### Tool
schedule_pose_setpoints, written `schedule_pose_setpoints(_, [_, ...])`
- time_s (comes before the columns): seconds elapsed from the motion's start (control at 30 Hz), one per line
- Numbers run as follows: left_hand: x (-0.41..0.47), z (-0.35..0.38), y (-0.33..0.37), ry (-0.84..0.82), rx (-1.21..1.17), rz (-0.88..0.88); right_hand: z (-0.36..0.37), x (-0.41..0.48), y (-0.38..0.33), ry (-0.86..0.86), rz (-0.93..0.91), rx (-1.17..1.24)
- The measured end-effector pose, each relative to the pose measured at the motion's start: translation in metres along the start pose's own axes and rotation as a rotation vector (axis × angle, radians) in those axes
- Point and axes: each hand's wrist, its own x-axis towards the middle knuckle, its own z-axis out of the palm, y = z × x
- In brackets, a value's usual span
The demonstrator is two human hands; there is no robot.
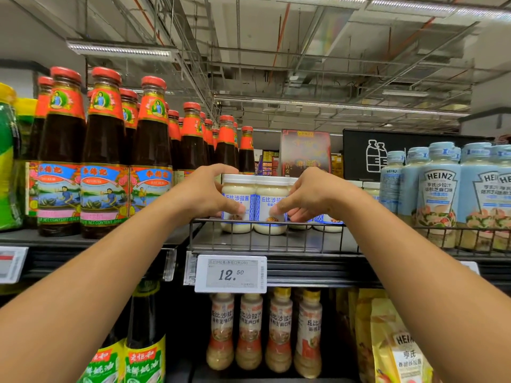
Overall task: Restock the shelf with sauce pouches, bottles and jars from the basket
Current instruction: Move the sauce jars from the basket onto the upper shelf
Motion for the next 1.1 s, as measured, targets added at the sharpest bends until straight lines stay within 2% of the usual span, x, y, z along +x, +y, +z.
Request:
schedule_pose_setpoints(0.33, [0.001,0.004,-0.003,0.028,-0.007,-0.01,0.0,-0.004,0.0,0.001,-0.018,-0.005])
schedule_pose_setpoints(0.5, [-0.005,0.0,-0.001,0.029,0.067,-0.029,0.002,-0.019,0.0,0.091,-0.069,-0.047])
schedule_pose_setpoints(0.63, [-0.009,-0.001,0.01,0.253,0.235,0.141,0.0,-0.037,-0.001,0.274,-0.172,-0.084])
schedule_pose_setpoints(0.7, [-0.015,0.003,0.023,0.373,0.124,0.303,0.0,-0.047,-0.002,0.337,-0.219,-0.079])
schedule_pose_setpoints(0.73, [-0.021,0.007,0.03,0.382,0.037,0.363,0.0,-0.053,-0.001,0.353,-0.239,-0.056])
schedule_pose_setpoints(0.9, [-0.05,0.035,0.052,0.229,-0.283,0.49,0.0,-0.092,0.004,0.408,-0.309,0.05])
schedule_pose_setpoints(1.1, [-0.07,0.085,0.064,0.0,-0.569,0.508,-0.004,-0.153,0.031,0.462,-0.289,0.171])
